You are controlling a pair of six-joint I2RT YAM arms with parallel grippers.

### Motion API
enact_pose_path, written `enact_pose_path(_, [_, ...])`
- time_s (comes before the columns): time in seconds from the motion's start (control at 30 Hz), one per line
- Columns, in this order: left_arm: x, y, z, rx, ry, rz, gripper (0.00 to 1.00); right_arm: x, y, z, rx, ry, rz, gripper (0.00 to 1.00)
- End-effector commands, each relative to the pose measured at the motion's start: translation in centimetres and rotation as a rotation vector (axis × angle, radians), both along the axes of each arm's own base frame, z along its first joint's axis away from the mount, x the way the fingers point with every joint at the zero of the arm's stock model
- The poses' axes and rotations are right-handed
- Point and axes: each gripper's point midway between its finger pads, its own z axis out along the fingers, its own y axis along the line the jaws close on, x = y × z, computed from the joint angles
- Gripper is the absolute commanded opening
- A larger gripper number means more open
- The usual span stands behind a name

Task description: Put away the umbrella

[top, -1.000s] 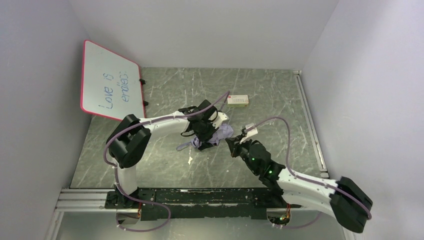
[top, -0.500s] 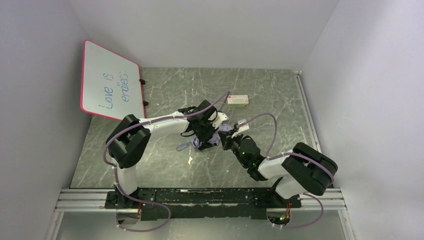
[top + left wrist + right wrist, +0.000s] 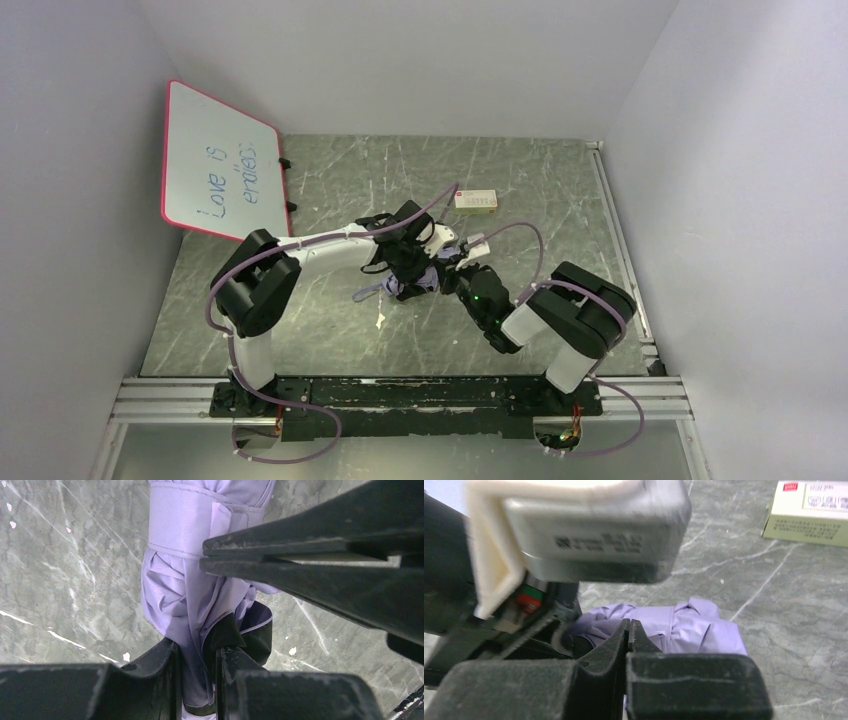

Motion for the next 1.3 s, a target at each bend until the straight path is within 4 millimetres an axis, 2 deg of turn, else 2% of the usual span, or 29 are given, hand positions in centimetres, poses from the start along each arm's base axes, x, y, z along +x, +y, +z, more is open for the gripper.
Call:
enact_pose_path(0.0, [-9.5,5.0,-6.6,0.204,0.388,-0.043,0.05,0.5,-0.1,-0.7,0.036,0.013,-0.027,0.0])
enact_pose_path(0.3, [-9.5,5.0,-6.5,0.203,0.388,-0.045,0.05,0.3,-0.9,-4.6,0.031,0.118,-0.084,0.0])
enact_pose_path(0.5, [-9.4,5.0,-6.5,0.204,0.386,-0.045,0.05,0.5,-1.7,-5.7,0.012,0.145,-0.134,0.0])
enact_pose_path(0.6, [-9.4,4.8,-6.4,0.196,0.384,-0.051,0.05,0.6,-1.4,-4.3,0.031,0.11,-0.114,0.0])
enact_pose_path(0.7, [-8.9,4.6,-6.1,0.183,0.362,-0.043,0.05,0.8,-1.3,-1.8,0.055,0.054,-0.108,0.05])
enact_pose_path(0.8, [-8.1,3.9,-5.2,0.147,0.319,-0.03,0.17,0.6,-1.6,0.6,0.069,0.005,-0.098,0.12])
enact_pose_path(0.9, [-6.9,2.7,-3.3,0.071,0.264,-0.02,0.24,-0.1,-2.6,2.3,0.1,-0.013,-0.114,0.16])
enact_pose_path(1.0, [-5.5,1.6,-1.3,0.009,0.192,-0.018,0.34,-1.1,-3.7,2.4,0.099,0.017,-0.125,0.19])
enact_pose_path(1.17, [-3.5,0.3,2.0,-0.069,0.076,-0.016,0.45,-2.3,-6.0,3.1,0.118,0.049,-0.186,0.22])
enact_pose_path(1.27, [-2.9,-0.5,4.1,-0.128,0.033,-0.021,0.5,-2.5,-7.5,3.0,0.076,0.105,-0.254,0.29])
